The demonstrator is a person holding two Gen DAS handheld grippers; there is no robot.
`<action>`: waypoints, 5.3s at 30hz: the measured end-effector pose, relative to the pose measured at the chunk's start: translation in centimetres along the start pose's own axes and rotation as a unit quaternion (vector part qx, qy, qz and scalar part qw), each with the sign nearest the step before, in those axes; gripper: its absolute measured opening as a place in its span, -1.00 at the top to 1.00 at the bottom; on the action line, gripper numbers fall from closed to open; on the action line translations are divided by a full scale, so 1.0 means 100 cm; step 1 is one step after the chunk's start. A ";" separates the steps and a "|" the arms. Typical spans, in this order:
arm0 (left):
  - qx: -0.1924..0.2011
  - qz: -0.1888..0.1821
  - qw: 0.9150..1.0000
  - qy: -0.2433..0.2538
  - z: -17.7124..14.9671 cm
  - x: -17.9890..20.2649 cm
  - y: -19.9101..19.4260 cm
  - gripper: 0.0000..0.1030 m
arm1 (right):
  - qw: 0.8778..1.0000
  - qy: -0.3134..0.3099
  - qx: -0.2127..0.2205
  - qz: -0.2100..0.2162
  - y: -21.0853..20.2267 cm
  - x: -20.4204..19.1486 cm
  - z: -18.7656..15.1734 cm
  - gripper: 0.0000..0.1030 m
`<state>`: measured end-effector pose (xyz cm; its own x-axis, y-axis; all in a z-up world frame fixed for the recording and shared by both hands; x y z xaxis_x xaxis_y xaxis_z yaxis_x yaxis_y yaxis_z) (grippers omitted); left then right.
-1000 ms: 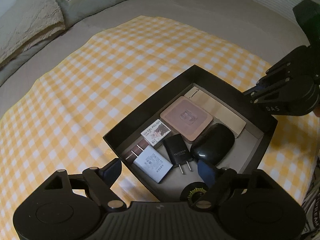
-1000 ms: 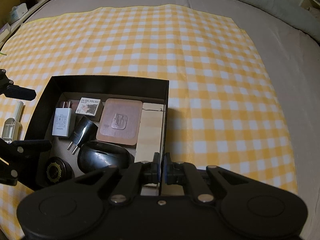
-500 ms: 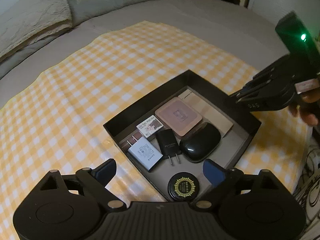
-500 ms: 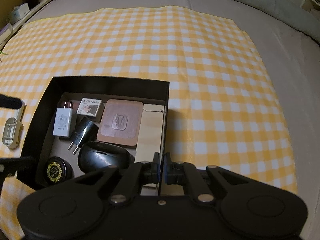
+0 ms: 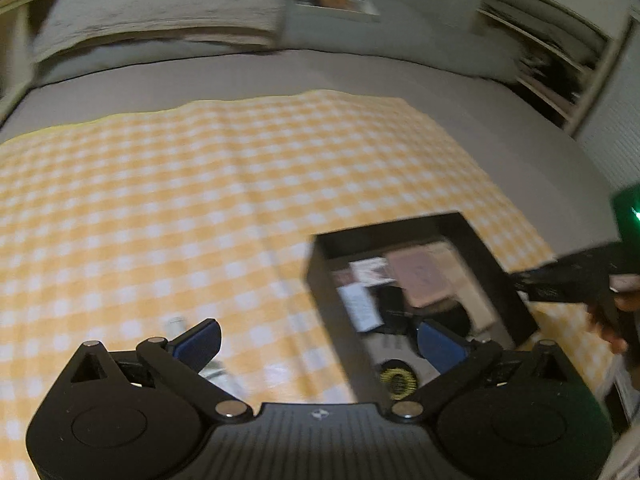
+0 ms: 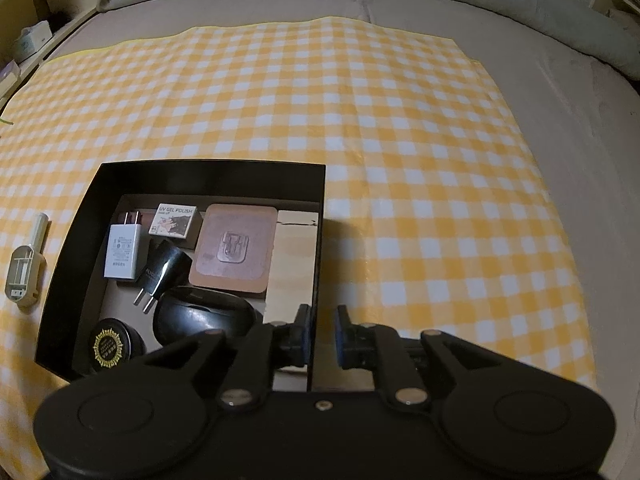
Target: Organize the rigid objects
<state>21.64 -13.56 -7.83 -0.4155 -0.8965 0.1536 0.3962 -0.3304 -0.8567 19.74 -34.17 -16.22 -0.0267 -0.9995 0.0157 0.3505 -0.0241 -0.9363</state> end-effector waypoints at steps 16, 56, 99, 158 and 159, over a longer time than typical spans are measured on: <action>-0.054 0.049 0.997 0.010 -0.027 -0.067 0.023 -1.00 | 0.999 -0.033 0.002 -0.002 -0.003 -0.006 -0.002 0.79; -0.076 0.024 0.962 0.261 -0.059 -0.009 0.063 -0.49 | 0.999 -0.046 -0.006 0.002 0.002 -0.006 -0.004 0.85; -0.017 -0.146 0.987 -0.066 0.007 0.104 0.037 -0.25 | 0.997 0.051 -0.007 0.050 0.003 0.009 0.017 0.95; 0.014 -0.050 0.999 -0.013 -0.020 0.106 -0.013 -1.00 | 0.998 0.043 -0.017 0.048 0.009 0.007 0.016 0.93; 0.020 -0.043 0.999 -0.010 -0.022 0.103 -0.018 -1.00 | 0.998 0.044 -0.015 0.046 0.008 0.007 0.017 0.93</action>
<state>14.78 -21.57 -5.77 -0.4338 -0.8696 0.2359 0.3919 -0.4178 -0.8197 21.56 -34.97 -16.37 -0.0787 -0.9917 -0.1016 0.3264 0.0706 -0.9426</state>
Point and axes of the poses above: each gripper's, at about its wrist camera, not at the fingertips, and y roughly the way its jaws point, x to its right, z to its top, the point moved 6 cm from there along y, roughly the way its jaws point, and after that the axes turned 7 degrees about -x, right-handed, at the moved point
